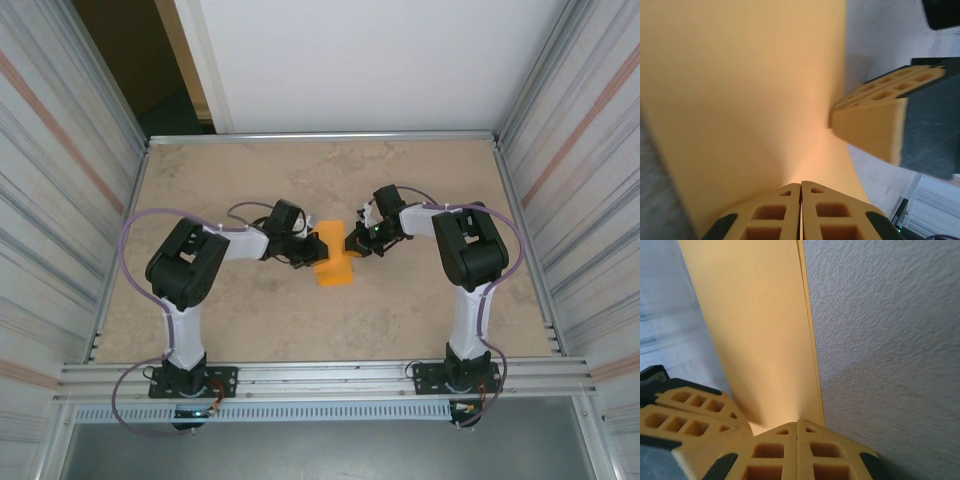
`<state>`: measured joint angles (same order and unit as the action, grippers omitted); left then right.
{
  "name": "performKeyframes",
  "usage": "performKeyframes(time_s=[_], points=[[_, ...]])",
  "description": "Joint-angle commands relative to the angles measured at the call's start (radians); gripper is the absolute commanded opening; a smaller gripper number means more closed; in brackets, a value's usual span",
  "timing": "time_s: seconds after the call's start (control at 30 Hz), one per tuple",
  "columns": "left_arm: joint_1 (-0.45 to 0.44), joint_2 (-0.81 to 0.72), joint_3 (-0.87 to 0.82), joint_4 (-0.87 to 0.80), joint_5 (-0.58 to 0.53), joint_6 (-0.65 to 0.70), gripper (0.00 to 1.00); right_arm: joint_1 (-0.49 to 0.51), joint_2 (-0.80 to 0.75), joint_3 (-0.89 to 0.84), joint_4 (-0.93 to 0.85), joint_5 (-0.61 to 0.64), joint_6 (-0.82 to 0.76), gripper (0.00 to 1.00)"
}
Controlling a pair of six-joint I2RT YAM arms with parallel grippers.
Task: Fold a paper plane with a square sheet of paper (pick it up from the middle)
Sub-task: First fold the square sheet of paper in half at the center of the table.
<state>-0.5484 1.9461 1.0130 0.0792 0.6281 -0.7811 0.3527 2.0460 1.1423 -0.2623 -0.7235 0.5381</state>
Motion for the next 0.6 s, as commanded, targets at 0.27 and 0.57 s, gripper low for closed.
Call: performKeyframes(time_s=[0.27,0.57], points=[[0.111,-0.1,-0.107,-0.152,-0.02,0.072,0.1,-0.018,0.168,-0.128,-0.186,0.4,0.021,0.0],[-0.014,-0.104,0.005,-0.147,0.024,0.039,0.11,-0.017,0.172,-0.132,-0.178,0.395,0.025,0.0]])
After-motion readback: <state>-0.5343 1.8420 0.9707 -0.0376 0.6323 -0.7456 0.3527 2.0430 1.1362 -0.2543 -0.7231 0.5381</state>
